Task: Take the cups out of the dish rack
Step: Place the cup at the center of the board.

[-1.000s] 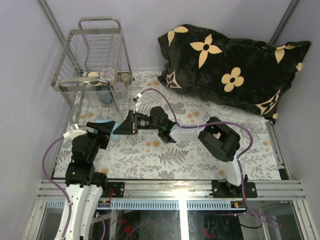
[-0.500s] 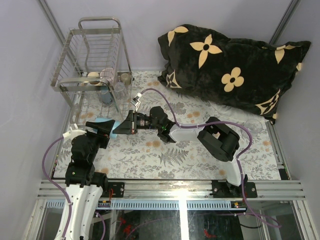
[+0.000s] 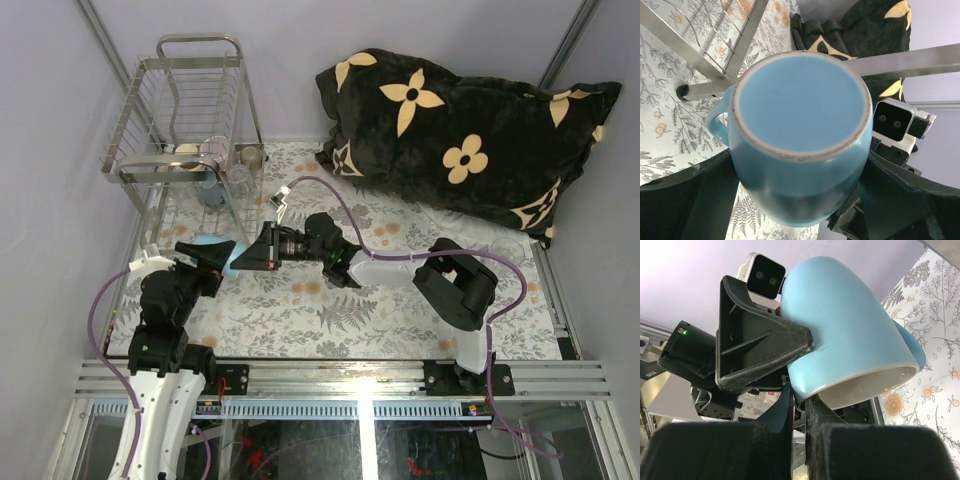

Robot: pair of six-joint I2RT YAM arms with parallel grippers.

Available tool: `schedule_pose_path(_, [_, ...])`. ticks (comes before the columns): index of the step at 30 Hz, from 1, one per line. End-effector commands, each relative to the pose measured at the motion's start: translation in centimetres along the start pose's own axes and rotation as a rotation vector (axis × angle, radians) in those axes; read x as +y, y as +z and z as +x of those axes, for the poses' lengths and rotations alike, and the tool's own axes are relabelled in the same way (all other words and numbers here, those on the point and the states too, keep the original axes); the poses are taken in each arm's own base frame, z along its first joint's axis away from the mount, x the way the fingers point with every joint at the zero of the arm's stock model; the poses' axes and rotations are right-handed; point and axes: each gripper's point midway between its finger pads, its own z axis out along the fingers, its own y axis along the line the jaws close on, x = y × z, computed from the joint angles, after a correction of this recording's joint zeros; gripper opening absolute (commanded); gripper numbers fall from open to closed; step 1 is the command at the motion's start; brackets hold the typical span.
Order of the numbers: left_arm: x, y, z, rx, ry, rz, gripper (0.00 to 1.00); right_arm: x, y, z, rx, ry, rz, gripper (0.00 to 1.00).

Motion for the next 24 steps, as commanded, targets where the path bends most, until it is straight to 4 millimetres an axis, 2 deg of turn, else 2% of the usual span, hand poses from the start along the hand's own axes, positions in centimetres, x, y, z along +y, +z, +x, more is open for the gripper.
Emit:
schedule_pose_path(1, [-2.1, -0.6, -0.7, -0.015, 0.115, 0.066, 0.77, 3.9, -1.1, -0.7, 0.004, -0.071, -0.042, 0.0])
schedule_pose_path(7, [-2.5, -1.0, -0.5, 0.005, 0.152, 0.072, 0.84, 3.8, -2.5, -0.5, 0.013, -0.084, 0.022, 0.0])
schedule_pose_path(9, [-2.5, -1.1, -0.4, 0.011, 0.159, 0.071, 0.94, 3.6, -3.0, -0.7, 0.005, -0.087, 0.043, 0.0])
schedule_pose_path(19, [-2.7, -1.5, 0.2, 0.045, 0.186, 0.094, 0.96, 2.2, -4.9, -1.2, -0.03, -0.083, 0.105, 0.0])
schedule_pose_path(22, [-2.8, -1.7, 0.5, 0.068, 0.214, 0.09, 0.97, 0.9, -6.0, -1.3, -0.043, -0.072, 0.152, 0.0])
schedule_pose_path(24, [-3.0, -1.9, 0.6, 0.083, 0.235, 0.094, 0.97, 1.0, -7.2, -2.0, -0.067, -0.075, 0.175, 0.0])
